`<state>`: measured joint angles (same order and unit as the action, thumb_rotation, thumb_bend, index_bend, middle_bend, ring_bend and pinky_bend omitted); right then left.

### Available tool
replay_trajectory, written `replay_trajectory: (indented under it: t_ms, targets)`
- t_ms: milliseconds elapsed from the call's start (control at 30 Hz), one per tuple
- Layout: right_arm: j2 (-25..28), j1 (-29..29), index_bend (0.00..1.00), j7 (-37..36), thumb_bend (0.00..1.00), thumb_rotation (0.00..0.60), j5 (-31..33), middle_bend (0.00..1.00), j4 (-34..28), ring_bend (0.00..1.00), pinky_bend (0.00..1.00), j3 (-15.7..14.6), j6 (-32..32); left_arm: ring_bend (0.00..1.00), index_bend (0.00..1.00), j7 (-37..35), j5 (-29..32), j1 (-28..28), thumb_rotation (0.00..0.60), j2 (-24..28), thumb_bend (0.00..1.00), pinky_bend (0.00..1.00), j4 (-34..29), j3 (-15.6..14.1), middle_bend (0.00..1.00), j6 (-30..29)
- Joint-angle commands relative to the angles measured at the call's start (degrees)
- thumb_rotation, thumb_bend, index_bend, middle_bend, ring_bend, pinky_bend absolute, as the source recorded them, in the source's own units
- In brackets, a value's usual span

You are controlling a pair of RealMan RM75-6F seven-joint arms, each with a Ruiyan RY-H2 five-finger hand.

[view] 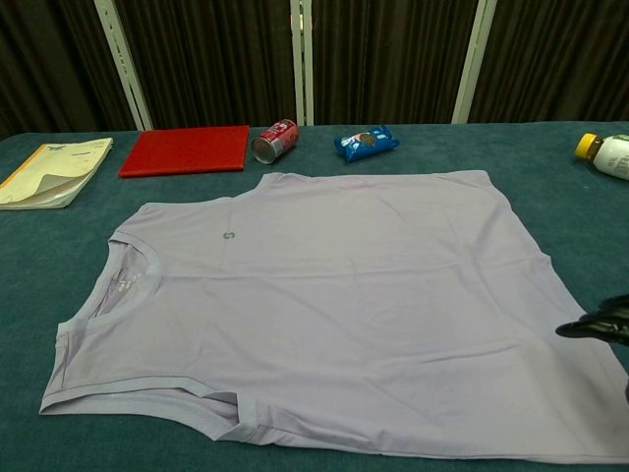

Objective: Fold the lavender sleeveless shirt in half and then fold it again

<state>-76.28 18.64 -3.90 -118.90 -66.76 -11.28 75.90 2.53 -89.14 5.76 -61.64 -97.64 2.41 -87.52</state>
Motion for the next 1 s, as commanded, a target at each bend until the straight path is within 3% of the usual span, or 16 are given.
replay_trajectory:
  t_ms: [33, 833, 1000]
  targets:
    - [-1.66, 0.10, 0.46, 0.84, 0.17, 0.600, 0.54, 0.00, 2.31, 0.00, 0.00, -0.38, -0.11, 0.00, 0.00, 0.02, 0.05, 0.01, 0.600, 0.00, 0.00, 0.00, 0.03, 0.02, 0.00, 0.04]
    - [-7.78, -0.21, 0.46, 2.40, 0.17, 0.600, 2.53, 0.00, 9.31, 0.00, 0.00, -2.33, 3.02, 0.00, 0.00, -0.66, 0.34, 0.04, 0.600, -0.04, 0.00, 0.00, 0.41, -0.06, 0.00, 0.54]
    - [-8.72, -0.19, 0.47, 2.51, 0.22, 0.600, 3.01, 0.00, 10.45, 0.00, 0.00, -2.41, 3.67, 0.00, 0.00, -0.87, 0.48, 0.09, 0.600, -0.01, 0.00, 0.00, 0.45, 0.03, 0.00, 0.61]
